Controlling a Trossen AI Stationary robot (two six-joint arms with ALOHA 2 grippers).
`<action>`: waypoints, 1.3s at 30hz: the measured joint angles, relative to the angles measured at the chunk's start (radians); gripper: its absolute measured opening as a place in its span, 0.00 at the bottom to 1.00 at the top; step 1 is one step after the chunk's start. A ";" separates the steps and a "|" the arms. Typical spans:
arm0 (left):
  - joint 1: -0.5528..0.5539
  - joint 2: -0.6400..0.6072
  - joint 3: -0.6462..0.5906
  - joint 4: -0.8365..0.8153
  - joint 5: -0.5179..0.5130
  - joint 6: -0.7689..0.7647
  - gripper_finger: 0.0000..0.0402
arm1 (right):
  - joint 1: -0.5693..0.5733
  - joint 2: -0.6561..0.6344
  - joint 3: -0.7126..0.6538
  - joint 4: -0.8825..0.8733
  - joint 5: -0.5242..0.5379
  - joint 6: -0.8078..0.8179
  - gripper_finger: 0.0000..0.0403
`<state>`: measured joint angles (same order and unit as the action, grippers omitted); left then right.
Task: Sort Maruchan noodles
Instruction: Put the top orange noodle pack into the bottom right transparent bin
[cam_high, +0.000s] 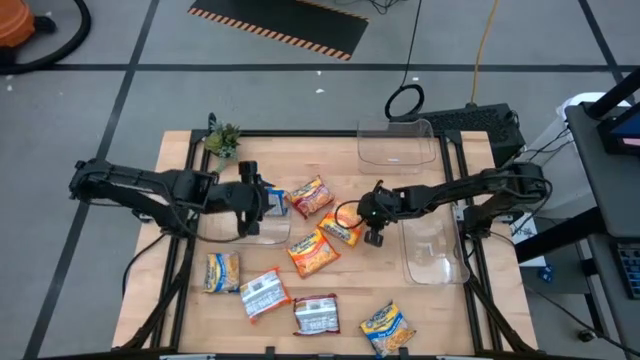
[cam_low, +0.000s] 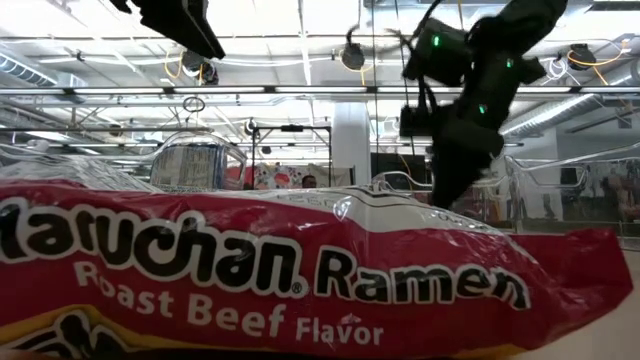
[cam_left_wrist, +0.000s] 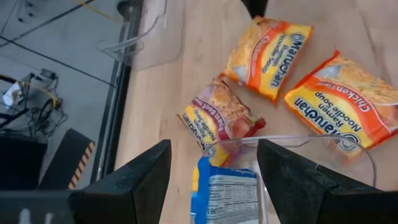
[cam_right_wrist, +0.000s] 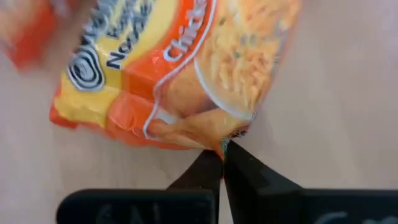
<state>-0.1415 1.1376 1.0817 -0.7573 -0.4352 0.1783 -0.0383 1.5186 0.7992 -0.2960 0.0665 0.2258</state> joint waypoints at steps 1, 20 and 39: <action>0.009 -0.010 0.000 0.001 0.011 0.013 0.61 | 0.000 -0.023 0.001 -0.006 0.019 0.001 0.01; 0.214 -0.001 0.001 0.129 0.305 0.167 0.61 | -0.001 -0.269 0.001 -0.032 0.298 -0.073 0.00; 0.221 0.010 0.000 0.138 0.305 0.167 0.61 | 0.059 -0.462 0.006 -0.046 0.295 -0.005 0.00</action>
<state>0.0792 1.1473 1.0813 -0.6197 -0.1306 0.3450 0.0210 1.0567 0.8054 -0.3416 0.3616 0.2203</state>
